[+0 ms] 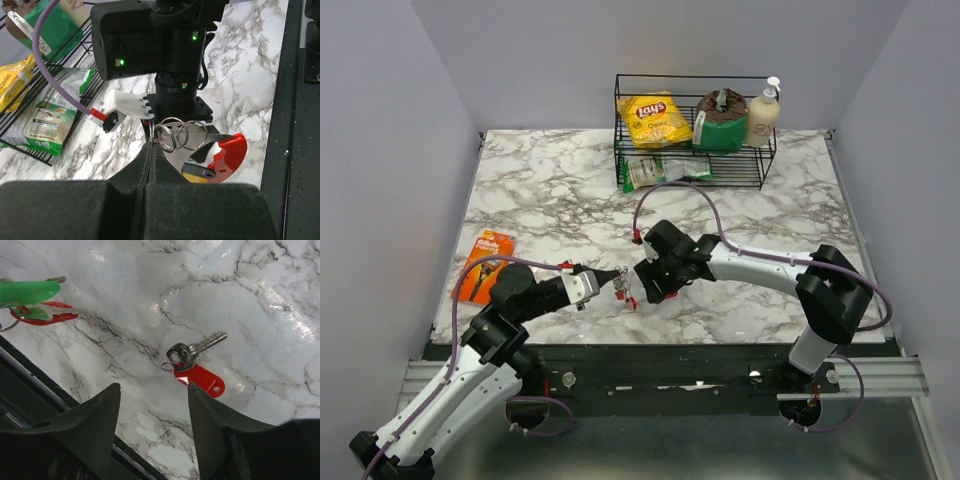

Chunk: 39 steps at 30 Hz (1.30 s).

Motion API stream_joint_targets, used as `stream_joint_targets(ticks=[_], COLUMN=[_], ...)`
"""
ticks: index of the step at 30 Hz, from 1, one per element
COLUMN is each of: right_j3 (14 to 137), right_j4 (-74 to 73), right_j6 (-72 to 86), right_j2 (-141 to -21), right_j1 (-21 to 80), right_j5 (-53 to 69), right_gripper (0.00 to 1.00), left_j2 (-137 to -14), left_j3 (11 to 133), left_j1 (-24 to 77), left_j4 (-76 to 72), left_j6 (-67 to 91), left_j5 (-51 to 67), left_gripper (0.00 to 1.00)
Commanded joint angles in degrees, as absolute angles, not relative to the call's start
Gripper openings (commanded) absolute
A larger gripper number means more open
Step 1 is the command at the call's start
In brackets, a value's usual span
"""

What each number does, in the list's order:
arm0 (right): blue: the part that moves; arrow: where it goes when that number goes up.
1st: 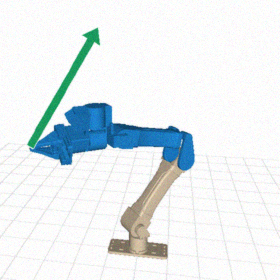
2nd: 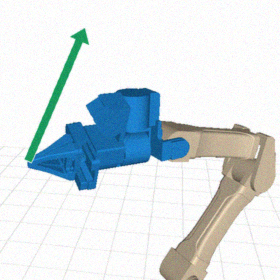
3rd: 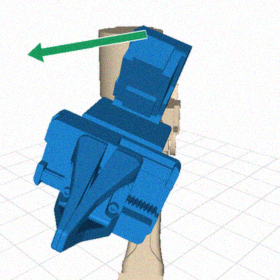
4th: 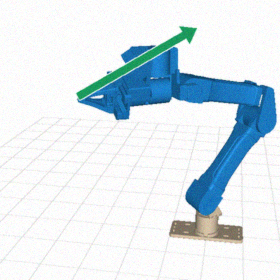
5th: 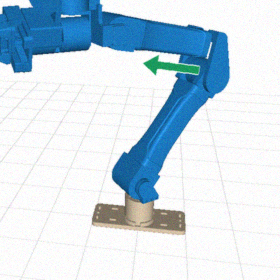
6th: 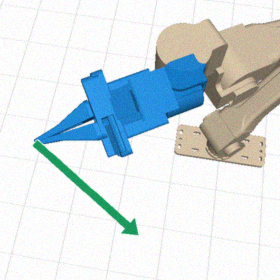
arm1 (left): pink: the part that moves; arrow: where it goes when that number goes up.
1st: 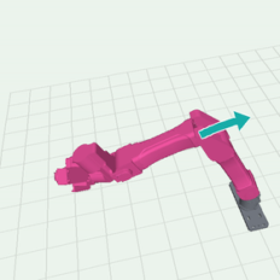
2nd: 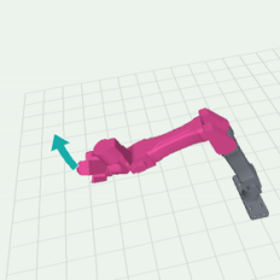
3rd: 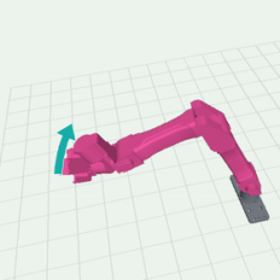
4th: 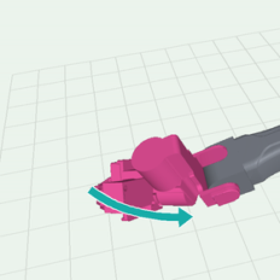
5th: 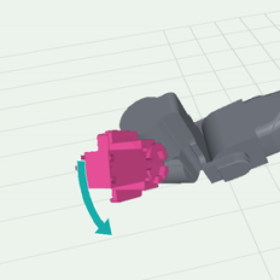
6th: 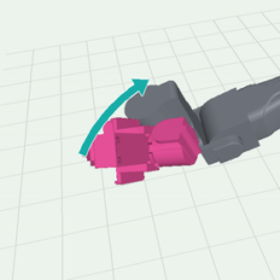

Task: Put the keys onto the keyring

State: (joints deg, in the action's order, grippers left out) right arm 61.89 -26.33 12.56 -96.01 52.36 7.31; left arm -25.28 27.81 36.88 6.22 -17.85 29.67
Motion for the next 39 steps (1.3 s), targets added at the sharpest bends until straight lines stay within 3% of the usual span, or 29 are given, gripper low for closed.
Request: stream_joint_targets(ticks=[1, 7, 13, 21, 29, 39], right_j3=[65.0, 65.7, 65.7, 64.2, 64.4, 66.0], right_j4=[-29.4, -30.1, -29.6, -28.3, -28.5, -29.2], right_j6=[16.3, 18.0, 19.2, 19.8, 19.3, 14.6], right_j2=[-99.8, -103.8, -105.2, -105.0, -102.4, -96.2], right_j1=[54.3, 55.1, 55.2, 55.3, 55.2, 54.8], right_j5=[2.5, -1.6, -5.5, -3.2, -2.5, -5.3], right_gripper=[0.67, 0.67, 0.58, 0.30, 0.08, 0.01], left_j2=[-24.3, -22.8, -21.8, -21.5, -22.0, -22.2], left_j3=[28.2, 27.9, 27.8, 27.7, 27.8, 28.1], left_j1=[37.0, 37.0, 37.0, 37.0, 37.0, 37.0], left_j4=[5.4, 5.8, 6.0, 6.2, 6.2, 6.8], left_j6=[-18.6, -18.9, -19.0, -19.0, -19.1, -19.3], left_j5=[31.6, 31.1, 31.2, 30.8, 30.7, 30.6], left_gripper=[0.00, 0.00, 0.00, 0.00, 0.00, 0.00])
